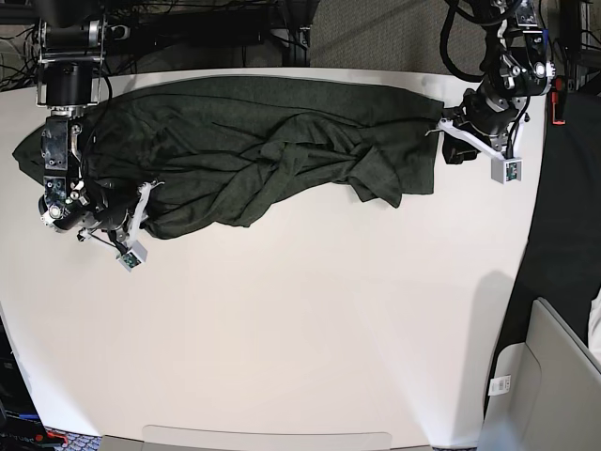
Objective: Fold the T-shirt properly
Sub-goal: 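Release the sleeve and move the right gripper to the shirt's end, then grasp both shirt ends with the right and left grippers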
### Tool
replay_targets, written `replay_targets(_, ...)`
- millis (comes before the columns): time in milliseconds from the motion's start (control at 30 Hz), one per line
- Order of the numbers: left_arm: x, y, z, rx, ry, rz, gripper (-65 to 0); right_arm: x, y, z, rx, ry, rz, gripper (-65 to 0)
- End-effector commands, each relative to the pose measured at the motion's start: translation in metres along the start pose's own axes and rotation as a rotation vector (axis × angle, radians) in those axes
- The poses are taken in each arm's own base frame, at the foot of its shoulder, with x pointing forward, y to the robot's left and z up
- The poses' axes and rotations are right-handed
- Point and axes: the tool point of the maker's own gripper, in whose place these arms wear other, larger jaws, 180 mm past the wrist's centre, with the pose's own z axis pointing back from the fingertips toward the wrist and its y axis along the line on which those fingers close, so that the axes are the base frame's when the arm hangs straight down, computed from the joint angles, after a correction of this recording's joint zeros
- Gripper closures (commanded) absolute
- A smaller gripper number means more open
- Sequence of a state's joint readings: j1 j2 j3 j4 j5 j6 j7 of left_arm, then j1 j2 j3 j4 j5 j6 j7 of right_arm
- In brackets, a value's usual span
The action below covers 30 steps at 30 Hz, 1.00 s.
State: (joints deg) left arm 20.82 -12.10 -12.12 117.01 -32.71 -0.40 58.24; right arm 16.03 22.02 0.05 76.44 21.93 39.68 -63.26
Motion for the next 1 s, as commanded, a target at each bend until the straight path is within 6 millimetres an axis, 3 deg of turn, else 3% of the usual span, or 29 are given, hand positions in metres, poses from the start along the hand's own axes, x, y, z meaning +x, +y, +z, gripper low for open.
replay_targets(0,0.011,0.000,0.004,-0.001,-0.042,-0.015,-15.5,-0.008,-0.008,0.005,-0.024,0.047,0.014,0.0)
replay_targets(100,0.013,0.000,0.005,-0.001,-0.047,-0.016,-15.5,-0.019,-0.017,0.013,-0.045,0.051,-0.007,-0.9)
replay_targets(300,0.013,0.000,0.006,0.000,-0.047,-0.017,-15.5,-0.017,-0.043,0.071,-0.118,-0.105,-0.103,-0.7)
replay_targets(600,0.013,-0.002,0.005,-0.006,-0.046,-0.021,-15.5,-0.036,-0.056,0.139,-0.168,-0.200,-0.160,-0.7)
replay_targets(767,0.013,-0.002,0.005,-0.007,-0.045,-0.022,-15.5,-0.056,-0.049,0.156,-0.155,-0.192,-0.168,-0.7)
replay_targets(967,0.013,-0.002,0.005,-0.007,-0.045,-0.022,-15.5,-0.088,-0.055,0.154,-0.219,-0.084,-0.185,-1.0)
